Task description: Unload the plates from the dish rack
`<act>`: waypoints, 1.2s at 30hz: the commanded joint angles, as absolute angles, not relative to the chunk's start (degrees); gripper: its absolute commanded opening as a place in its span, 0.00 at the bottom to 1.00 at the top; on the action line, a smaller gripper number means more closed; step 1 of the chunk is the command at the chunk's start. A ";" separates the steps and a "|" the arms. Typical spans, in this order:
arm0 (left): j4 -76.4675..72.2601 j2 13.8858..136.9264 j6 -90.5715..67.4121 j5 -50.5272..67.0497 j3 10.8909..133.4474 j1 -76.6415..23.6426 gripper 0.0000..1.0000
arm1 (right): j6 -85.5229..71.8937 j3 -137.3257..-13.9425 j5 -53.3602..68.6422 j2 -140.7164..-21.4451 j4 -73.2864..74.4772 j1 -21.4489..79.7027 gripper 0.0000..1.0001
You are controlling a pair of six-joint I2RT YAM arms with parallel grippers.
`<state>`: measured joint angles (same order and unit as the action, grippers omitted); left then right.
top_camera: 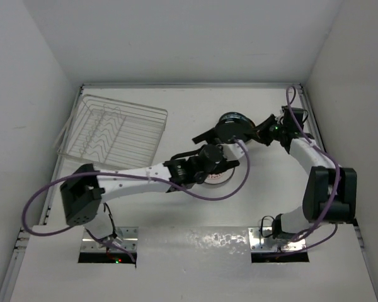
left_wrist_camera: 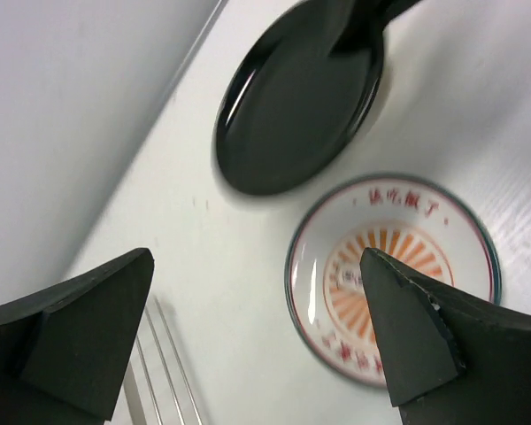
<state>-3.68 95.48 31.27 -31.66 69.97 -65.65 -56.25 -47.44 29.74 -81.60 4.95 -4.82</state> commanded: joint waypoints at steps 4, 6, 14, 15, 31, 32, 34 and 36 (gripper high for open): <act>2.16 75.78 4.24 -38.85 56.61 -65.65 1.00 | -54.14 -57.12 26.37 -91.04 0.62 -5.19 0.00; 4.65 70.70 -1.54 -37.10 53.72 -65.65 1.00 | -54.58 -59.23 26.19 -94.38 0.35 -5.19 0.00; 12.83 56.27 -10.54 -34.28 46.76 -65.74 1.00 | -52.30 -67.40 24.18 -105.37 0.87 -5.19 0.08; 13.88 55.21 -10.89 -34.36 46.58 -65.83 1.00 | -51.86 -67.85 23.82 -106.69 1.75 -5.19 0.11; 22.50 45.62 -16.17 -33.75 47.11 -65.83 1.00 | -44.21 -72.77 16.44 -109.16 11.78 -4.84 0.88; 22.76 45.44 -16.35 -33.75 47.02 -65.74 1.00 | -44.03 -72.95 16.09 -109.33 12.04 -4.75 0.88; 23.03 45.35 -16.61 -33.57 46.93 -65.74 1.00 | -42.98 -74.70 15.47 -110.47 13.88 -4.13 0.89; 23.47 45.35 -16.70 -33.66 46.58 -65.83 1.00 | -42.80 -76.80 15.99 -111.62 15.28 -3.52 0.90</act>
<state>23.35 46.06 -15.59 -33.98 46.22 -65.65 -44.86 -72.36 17.26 -110.56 13.13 -4.43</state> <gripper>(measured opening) 0.999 0.889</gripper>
